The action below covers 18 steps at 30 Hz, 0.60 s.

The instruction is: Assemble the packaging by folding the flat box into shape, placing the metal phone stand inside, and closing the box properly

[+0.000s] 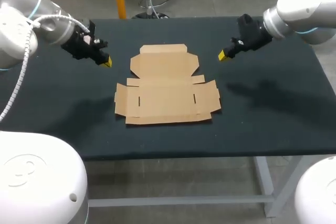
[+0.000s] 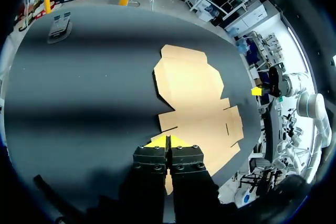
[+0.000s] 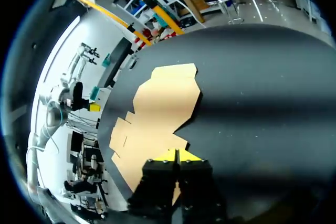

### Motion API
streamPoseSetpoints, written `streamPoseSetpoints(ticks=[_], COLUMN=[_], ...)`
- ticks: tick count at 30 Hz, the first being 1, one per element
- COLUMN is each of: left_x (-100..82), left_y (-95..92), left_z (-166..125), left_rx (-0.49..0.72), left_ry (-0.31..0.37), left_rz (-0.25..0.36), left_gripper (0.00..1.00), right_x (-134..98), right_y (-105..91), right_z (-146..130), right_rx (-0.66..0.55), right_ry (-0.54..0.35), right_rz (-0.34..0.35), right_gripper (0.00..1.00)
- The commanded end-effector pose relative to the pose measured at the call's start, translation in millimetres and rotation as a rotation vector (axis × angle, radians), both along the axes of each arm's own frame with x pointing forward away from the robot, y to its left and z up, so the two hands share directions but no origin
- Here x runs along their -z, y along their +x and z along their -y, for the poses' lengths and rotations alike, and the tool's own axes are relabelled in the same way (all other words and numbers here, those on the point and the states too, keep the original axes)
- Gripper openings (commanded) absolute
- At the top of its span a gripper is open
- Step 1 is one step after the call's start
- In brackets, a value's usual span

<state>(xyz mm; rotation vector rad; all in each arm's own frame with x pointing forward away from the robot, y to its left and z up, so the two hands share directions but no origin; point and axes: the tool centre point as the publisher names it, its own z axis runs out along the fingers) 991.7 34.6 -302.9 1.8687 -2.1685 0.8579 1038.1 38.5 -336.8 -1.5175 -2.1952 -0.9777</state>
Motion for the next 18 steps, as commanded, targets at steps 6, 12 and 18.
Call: streamPoseSetpoints(ticks=[6, 12, 18], left_x=[27.1, 36.6, 46.7], left_y=[6.7, 7.7, 6.3], left_z=[5.0, 6.2, 5.9], left_rx=[0.008, 0.006, 0.004], left_ry=[-0.007, -0.018, -0.035], left_rz=[-0.021, -0.029, -0.030], left_gripper=[0.00, 0.00, 0.00], right_x=[22.7, 30.0, 38.5], right_y=[9.7, 12.6, 13.0], right_z=[-12.9, -18.2, -26.4], right_rx=[-0.018, -0.023, -0.034], right_ry=[0.021, 0.034, 0.040], right_rz=[-0.017, -0.025, -0.037], right_gripper=[0.00, 0.00, 0.00])
